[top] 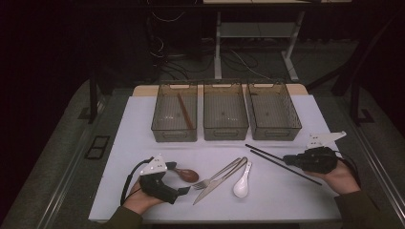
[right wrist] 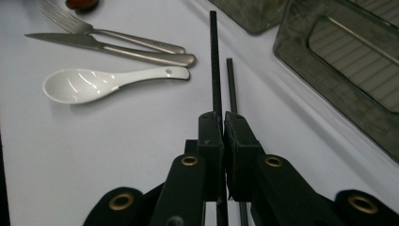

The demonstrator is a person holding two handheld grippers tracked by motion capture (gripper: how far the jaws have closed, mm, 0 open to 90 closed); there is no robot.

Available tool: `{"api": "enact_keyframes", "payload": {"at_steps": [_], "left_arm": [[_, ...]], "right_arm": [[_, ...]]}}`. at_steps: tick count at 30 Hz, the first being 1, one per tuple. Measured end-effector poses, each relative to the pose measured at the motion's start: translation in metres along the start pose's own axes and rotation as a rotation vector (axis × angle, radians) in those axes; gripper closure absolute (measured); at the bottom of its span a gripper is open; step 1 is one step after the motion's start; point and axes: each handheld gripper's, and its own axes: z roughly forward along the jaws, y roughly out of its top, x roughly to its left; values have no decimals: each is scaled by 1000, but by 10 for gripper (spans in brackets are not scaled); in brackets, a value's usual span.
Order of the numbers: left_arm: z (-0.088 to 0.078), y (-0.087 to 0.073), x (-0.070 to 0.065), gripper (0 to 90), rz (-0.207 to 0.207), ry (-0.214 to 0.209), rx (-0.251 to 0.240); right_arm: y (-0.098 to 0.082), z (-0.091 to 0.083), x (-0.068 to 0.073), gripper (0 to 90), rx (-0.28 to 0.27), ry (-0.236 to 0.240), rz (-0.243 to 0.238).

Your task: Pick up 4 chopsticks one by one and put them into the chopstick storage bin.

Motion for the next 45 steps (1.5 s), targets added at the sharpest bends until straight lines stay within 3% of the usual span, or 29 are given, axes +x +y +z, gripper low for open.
{"api": "enact_keyframes", "payload": {"at_steps": [7, 28, 45], "left_arm": [[1, 0, 0, 0, 4, 3, -1], [2, 1, 0, 0, 3, 4, -8], [1, 1, -1, 0, 3, 2, -11]], "right_arm": [[13, 5, 5, 854, -47, 33, -6], [50, 22, 5, 854, -110, 15, 16], [78, 38, 9, 854, -126, 17, -1]]}}
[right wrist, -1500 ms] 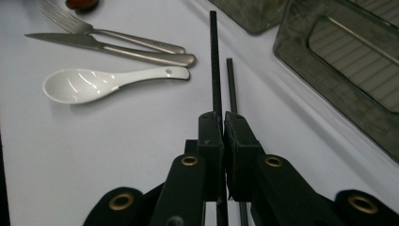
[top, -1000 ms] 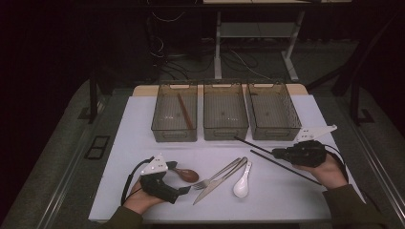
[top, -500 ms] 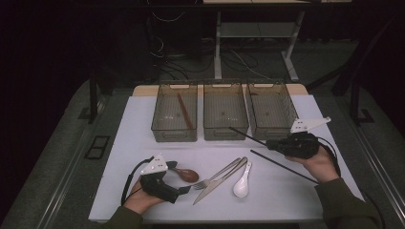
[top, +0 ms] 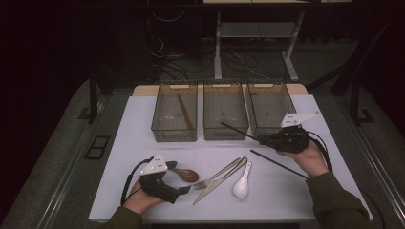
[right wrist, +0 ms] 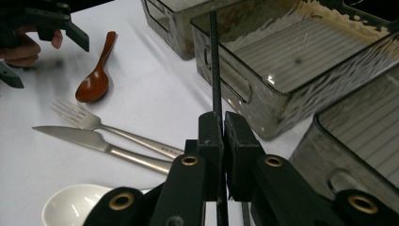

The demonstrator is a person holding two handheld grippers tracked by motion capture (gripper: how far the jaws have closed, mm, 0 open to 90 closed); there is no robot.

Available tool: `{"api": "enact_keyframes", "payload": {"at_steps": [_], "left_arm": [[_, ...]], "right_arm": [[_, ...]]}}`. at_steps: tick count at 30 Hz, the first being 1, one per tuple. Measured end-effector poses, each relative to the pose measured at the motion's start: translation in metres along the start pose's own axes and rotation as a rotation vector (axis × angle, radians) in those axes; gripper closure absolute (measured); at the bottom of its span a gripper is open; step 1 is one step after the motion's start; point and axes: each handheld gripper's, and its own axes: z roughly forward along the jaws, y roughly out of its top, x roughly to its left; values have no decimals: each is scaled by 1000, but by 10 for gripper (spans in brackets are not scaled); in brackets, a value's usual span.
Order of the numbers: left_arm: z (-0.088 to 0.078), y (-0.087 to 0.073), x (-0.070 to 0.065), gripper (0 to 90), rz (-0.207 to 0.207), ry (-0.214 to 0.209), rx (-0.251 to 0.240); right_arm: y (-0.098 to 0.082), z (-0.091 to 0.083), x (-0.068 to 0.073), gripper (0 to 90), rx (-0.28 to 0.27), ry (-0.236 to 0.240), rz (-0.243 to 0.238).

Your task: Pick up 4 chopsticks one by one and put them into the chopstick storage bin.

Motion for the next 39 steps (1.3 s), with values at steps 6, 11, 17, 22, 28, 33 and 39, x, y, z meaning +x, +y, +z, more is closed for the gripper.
{"api": "enact_keyframes", "payload": {"at_steps": [6, 11, 17, 22, 28, 33, 39], "left_arm": [[0, 0, 0, 0, 0, 1, -1], [0, 0, 0, 0, -2, 1, -2], [-1, 0, 0, 0, -4, 0, -4], [-1, 1, -1, 0, -7, 0, -7], [-1, 1, -1, 0, -5, -3, -6], [-1, 1, -2, 0, -10, -4, -13], [-2, 1, -2, 0, -4, -6, -13]], "right_arm": [[9, 8, 2, 854, -3, 4, -6], [19, 16, 5, 854, -6, 6, -13], [31, 30, 9, 854, 6, 0, -23], [43, 44, 11, 854, 20, -10, -30], [57, 67, 14, 854, 20, -3, -24], [72, 84, 15, 854, 16, -4, -20], [91, 102, 14, 854, 20, -23, 4]]}}
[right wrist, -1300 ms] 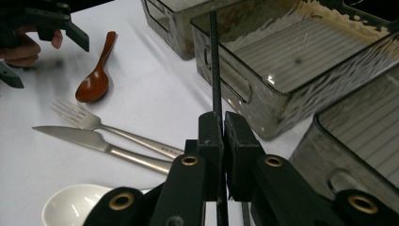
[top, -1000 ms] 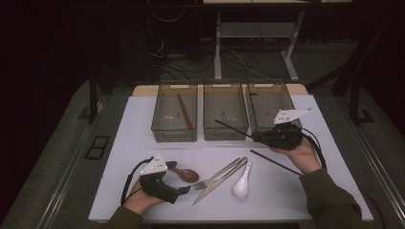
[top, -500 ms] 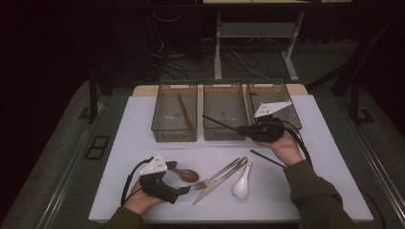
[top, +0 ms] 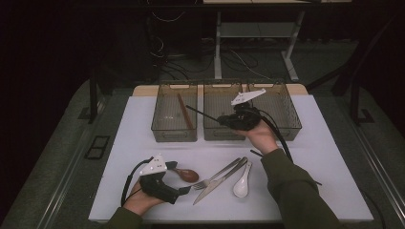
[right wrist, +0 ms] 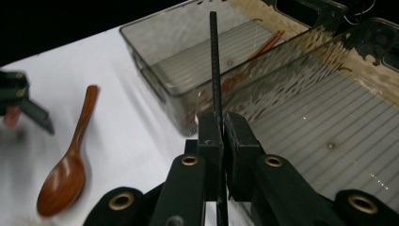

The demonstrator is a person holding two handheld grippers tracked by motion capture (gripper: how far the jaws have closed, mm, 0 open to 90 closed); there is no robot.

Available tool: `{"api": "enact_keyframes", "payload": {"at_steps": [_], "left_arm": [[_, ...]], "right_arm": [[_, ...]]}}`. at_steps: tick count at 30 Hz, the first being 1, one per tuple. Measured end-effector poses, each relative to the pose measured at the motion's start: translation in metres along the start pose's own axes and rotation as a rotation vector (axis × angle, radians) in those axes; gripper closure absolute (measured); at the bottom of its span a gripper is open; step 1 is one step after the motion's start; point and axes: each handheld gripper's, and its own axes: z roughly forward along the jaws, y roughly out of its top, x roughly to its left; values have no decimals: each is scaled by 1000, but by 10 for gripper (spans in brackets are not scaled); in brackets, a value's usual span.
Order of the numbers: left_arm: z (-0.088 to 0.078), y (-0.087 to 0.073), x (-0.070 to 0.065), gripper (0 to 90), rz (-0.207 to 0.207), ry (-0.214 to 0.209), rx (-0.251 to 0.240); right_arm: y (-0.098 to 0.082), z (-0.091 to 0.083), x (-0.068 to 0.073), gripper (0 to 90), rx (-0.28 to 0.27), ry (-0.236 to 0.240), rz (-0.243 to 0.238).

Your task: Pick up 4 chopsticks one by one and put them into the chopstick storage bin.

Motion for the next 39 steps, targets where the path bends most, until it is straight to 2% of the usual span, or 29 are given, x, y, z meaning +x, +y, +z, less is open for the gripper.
{"api": "enact_keyframes", "payload": {"at_steps": [7, 16, 23, 27, 32, 35, 39], "left_arm": [[0, 0, 0, 0, 0, -2, -1], [0, 0, 1, 0, 2, -6, -3], [0, 0, 0, 0, -4, -10, -7], [0, 1, 0, 0, -4, -12, -14], [-1, 1, 0, 0, -4, -15, -18], [-1, 1, 0, 0, -5, -17, -20], [-1, 1, 0, 0, -6, -19, -23]], "right_arm": [[19, 21, -1, 854, 21, -26, 10], [43, 53, -1, 853, 46, -38, 16], [59, 84, 2, 853, 88, -54, 25], [69, 104, 4, 853, 133, -80, 30], [78, 126, 5, 852, 161, -99, 31], [81, 135, 6, 852, 191, -112, 18], [81, 145, 6, 850, 213, -120, 34]]}}
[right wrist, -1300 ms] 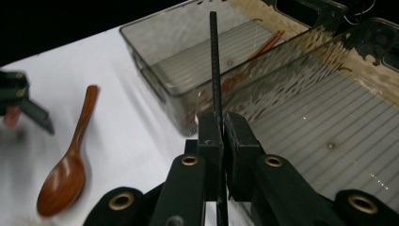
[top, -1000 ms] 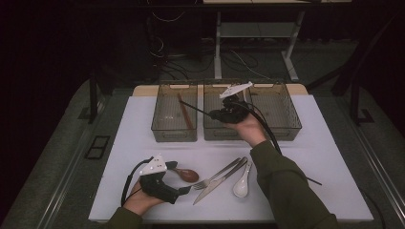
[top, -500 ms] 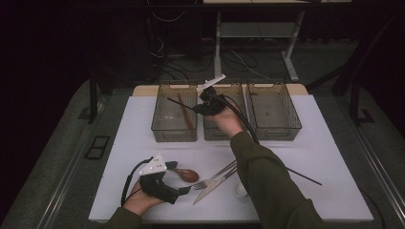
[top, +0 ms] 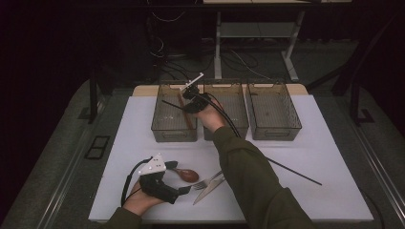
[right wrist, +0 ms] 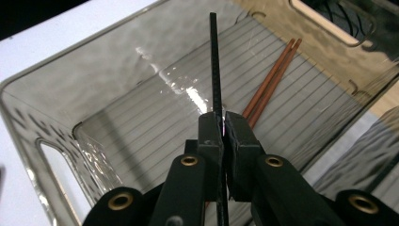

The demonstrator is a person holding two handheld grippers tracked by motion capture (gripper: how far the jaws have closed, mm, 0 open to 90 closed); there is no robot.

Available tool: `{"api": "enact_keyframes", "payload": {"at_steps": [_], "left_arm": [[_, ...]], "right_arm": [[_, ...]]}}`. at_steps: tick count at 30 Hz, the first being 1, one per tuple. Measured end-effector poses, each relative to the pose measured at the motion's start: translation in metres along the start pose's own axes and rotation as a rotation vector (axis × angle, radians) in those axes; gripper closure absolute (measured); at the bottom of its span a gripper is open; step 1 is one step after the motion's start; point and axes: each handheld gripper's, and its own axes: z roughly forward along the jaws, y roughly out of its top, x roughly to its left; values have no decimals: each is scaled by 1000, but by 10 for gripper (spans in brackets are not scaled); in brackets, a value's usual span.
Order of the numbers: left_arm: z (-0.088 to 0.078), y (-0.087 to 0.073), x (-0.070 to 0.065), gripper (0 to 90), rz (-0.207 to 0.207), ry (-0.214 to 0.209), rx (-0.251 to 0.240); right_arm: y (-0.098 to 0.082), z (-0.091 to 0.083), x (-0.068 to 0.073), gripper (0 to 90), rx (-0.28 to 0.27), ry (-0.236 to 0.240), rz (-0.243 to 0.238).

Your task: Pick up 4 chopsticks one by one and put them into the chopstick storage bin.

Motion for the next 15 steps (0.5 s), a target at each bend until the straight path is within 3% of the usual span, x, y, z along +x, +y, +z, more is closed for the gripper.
{"api": "enact_keyframes", "payload": {"at_steps": [6, 9, 15], "left_arm": [[0, 0, -1, 0, 1, -2, 1], [0, 0, -1, 0, 2, -2, 1], [0, 0, 0, 0, 0, -1, 0]], "right_arm": [[-2, 7, 2, 845, 24, -7, -8], [-1, 6, 2, 775, 4, -3, 18], [0, 0, -1, 678, -20, 3, 23]]}}
